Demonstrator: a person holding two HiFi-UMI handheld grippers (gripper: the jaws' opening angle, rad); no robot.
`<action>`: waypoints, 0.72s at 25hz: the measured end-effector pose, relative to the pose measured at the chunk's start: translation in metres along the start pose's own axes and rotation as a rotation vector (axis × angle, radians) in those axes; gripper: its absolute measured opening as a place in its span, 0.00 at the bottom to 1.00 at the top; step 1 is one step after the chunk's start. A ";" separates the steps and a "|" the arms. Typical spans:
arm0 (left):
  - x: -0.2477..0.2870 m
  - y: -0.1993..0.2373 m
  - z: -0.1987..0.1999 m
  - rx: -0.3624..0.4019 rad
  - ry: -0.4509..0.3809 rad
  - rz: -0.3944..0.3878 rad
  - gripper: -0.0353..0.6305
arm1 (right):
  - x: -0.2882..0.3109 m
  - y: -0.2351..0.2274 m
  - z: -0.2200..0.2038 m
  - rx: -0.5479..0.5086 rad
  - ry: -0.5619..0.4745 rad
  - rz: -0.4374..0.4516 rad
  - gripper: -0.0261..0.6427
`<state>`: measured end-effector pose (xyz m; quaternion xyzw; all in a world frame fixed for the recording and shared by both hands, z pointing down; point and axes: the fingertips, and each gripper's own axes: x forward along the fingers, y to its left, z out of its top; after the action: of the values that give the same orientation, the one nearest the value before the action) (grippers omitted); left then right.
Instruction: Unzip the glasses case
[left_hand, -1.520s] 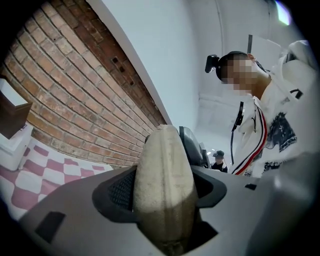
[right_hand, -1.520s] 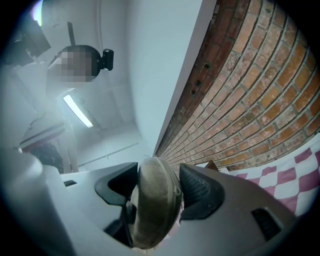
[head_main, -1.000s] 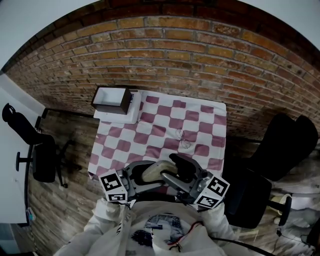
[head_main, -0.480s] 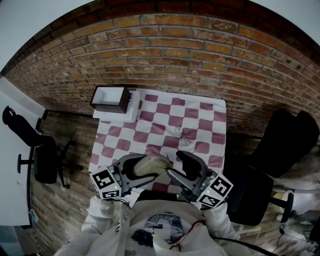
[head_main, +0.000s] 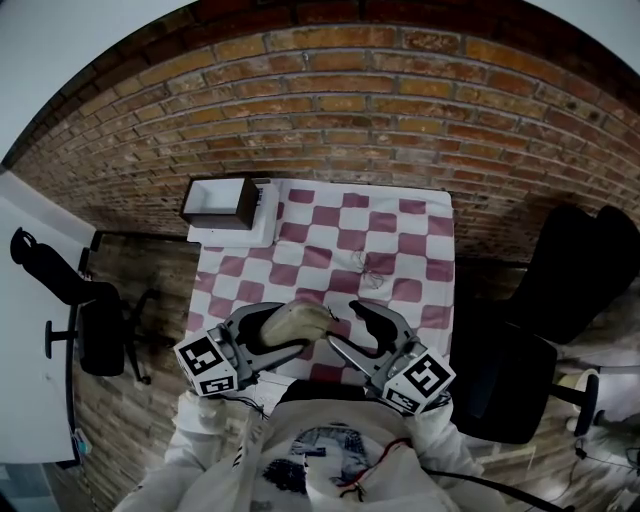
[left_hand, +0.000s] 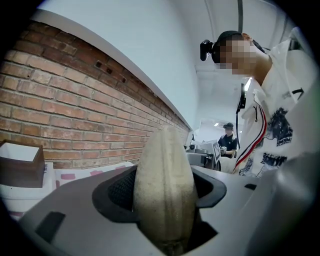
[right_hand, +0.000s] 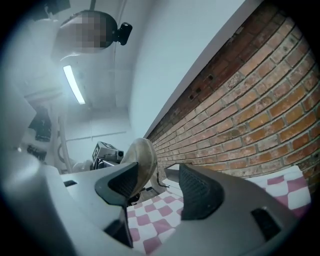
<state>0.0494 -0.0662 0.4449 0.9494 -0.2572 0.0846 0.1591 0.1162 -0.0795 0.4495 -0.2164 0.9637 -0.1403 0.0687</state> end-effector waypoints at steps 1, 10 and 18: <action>0.000 0.000 0.001 0.002 0.001 0.000 0.50 | 0.000 -0.001 0.001 0.001 -0.003 -0.003 0.45; 0.001 -0.003 0.007 0.018 0.008 -0.005 0.50 | 0.010 -0.004 -0.010 -0.193 0.079 -0.077 0.38; 0.007 -0.007 0.007 0.018 0.009 -0.016 0.50 | 0.014 -0.005 -0.010 -0.309 0.113 -0.122 0.29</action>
<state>0.0596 -0.0661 0.4378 0.9524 -0.2482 0.0902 0.1523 0.1034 -0.0877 0.4592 -0.2740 0.9613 -0.0062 -0.0281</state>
